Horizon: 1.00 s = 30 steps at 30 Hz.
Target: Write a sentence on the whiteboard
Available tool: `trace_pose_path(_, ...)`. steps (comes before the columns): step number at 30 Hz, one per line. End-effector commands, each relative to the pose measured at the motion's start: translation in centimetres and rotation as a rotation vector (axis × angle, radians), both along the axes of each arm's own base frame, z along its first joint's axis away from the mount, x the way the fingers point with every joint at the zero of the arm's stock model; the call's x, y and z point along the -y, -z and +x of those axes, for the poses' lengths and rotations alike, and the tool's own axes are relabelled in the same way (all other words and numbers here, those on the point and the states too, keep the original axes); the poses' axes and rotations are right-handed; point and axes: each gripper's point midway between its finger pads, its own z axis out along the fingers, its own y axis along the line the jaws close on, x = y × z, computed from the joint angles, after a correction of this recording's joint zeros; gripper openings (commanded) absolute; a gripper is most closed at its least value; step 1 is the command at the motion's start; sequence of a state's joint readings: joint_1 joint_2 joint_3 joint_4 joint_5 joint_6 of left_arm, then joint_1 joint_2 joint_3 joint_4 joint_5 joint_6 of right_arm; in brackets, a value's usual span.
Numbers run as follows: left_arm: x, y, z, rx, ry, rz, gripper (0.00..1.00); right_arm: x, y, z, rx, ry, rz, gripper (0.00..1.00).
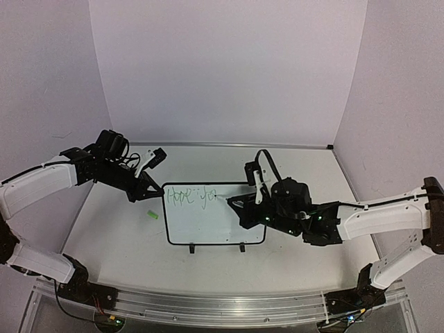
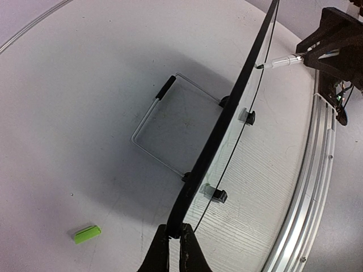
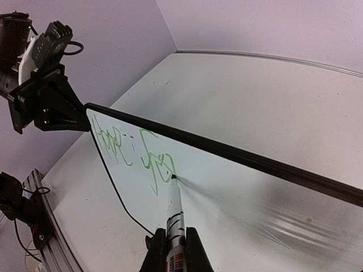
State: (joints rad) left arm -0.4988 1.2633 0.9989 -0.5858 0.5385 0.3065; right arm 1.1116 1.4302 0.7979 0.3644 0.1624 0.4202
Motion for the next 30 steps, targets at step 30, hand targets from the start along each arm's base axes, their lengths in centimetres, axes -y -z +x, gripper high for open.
trace_pose_path(30,-0.2,-0.4,0.2,0.039,0.000,0.028,0.00,1.9,-1.8,0.6,0.052,0.078,0.026,0.00)
